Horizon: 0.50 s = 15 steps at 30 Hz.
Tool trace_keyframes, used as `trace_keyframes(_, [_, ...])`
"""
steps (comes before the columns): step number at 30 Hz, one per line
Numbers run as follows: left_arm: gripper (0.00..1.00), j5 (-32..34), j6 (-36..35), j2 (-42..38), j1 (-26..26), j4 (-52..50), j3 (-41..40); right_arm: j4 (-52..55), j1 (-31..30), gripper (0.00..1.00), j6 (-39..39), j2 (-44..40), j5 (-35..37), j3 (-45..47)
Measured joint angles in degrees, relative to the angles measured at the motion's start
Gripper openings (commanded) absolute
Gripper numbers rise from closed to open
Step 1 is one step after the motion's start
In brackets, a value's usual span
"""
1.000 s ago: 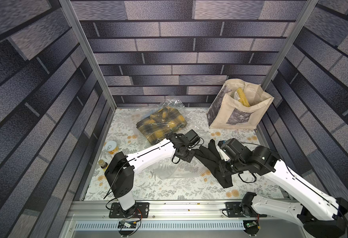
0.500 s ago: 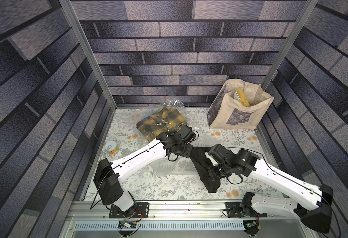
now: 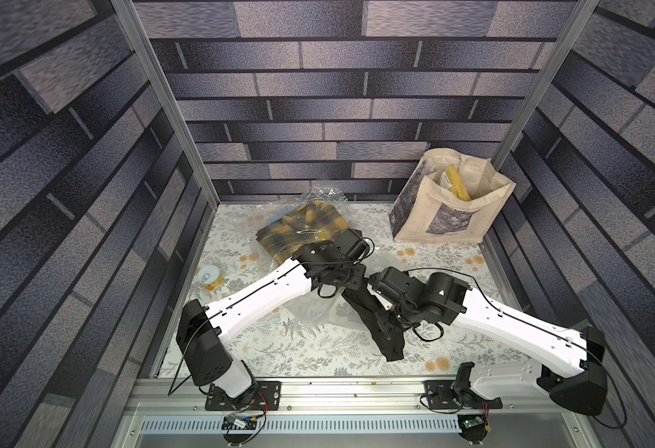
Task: Place the folded shirt into the vacuum bag
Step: Place the shirt in the vacuum bag.
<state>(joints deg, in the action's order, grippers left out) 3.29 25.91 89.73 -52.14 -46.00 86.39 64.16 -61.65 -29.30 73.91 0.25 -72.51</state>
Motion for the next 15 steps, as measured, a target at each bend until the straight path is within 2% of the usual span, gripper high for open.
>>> trace_keyframes(3, [0.0, 1.6, 0.33, -0.04, -0.26, -0.17, 0.11, -1.01, 0.07, 0.0, -0.24, 0.9, -0.15, 0.5])
trace_keyframes(10, [0.0, 2.71, 1.25, -0.46, -0.5, -0.15, 0.11, -7.1, 0.66, 0.0, 1.55, 7.52, -1.53, 9.94])
trace_keyframes(15, [0.0, 2.75, 1.6, -1.79, -0.57, 0.2, 0.11, -6.93, 0.66, 0.0, 3.28, 5.79, -2.12, 9.62])
